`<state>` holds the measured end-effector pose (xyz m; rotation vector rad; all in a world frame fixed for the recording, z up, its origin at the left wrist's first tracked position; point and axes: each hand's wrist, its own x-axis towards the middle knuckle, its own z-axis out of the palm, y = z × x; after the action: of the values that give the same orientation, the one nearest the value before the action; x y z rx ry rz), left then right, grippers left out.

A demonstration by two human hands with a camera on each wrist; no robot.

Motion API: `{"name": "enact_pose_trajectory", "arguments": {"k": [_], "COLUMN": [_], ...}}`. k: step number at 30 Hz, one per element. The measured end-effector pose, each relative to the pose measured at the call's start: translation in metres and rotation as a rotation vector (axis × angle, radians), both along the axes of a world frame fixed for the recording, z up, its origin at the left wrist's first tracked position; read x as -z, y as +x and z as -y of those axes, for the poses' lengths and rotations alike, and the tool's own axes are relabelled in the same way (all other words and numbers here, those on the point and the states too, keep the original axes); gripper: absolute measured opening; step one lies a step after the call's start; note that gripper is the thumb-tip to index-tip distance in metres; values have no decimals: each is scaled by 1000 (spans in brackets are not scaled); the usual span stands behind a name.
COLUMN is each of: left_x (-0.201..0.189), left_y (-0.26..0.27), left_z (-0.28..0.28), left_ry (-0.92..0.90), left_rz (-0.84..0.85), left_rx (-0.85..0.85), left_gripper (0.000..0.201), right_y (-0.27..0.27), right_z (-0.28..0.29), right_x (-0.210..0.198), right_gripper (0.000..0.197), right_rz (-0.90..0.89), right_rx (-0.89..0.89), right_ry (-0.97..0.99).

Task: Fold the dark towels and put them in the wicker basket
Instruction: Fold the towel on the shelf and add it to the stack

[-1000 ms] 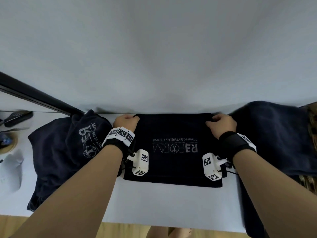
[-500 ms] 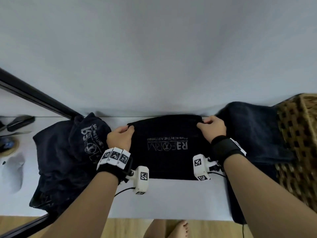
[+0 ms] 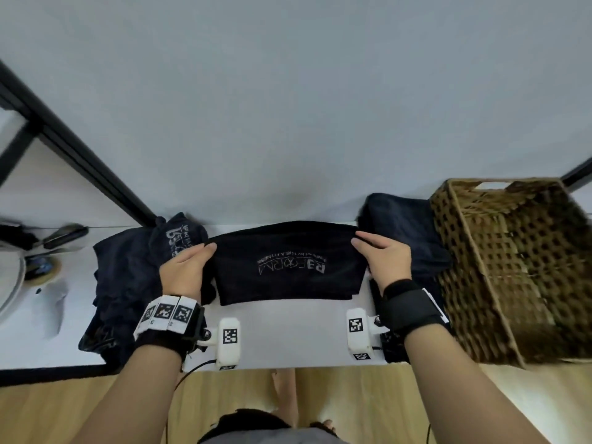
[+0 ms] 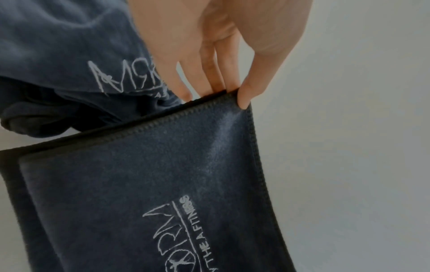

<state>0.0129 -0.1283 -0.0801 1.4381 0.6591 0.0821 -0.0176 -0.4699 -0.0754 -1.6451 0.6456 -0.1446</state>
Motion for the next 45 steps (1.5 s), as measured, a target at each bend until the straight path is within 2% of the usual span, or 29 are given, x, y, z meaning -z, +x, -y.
{"name": "enact_pose_trajectory", "arguments": {"k": [4,8,15,17,21,27,30,33,36,43,45], "left_x": [-33,-80,-172,-192,-221,-244,-255,-266,-274,-265,-258], "left_y": [-20,-30,-42,-47,-54,-63,-63,-61,-57,-46,-39], "left_z": [4,5,3,7,14,10,4,-3,-9,-15,-18], "left_ry": [-30,-14,190,233,224,156,155,210,232,360,387], "left_rz": [96,210,440,486,543,580,592,613,632,585,574], "left_rx": [-6,23,94,113,110,136,123,108,114,87,83], "left_gripper": [46,26,11,11,21,20,22,27,28,14,14], "right_y": [-30,-48,-73,-76,-83,-91,-92,-91,-87,-67,-58], "right_z": [7,14,34,39,45,45,44,40,37,33,30], "right_x": [-31,-69,-153,-174,-198,-217,-226,-236,-243,-237,-232], "right_gripper": [16,17,15,14,29,38,32,13,20,7,12], "right_rz": [78,185,374,418,502,582,582,559,571,568,536], "right_rx": [11,17,108,154,248,249,176,86,44,11,-12], "right_ry": [-68,-179,-226,-262,-336,-398,-357,-392,-378,-306,-227]}}
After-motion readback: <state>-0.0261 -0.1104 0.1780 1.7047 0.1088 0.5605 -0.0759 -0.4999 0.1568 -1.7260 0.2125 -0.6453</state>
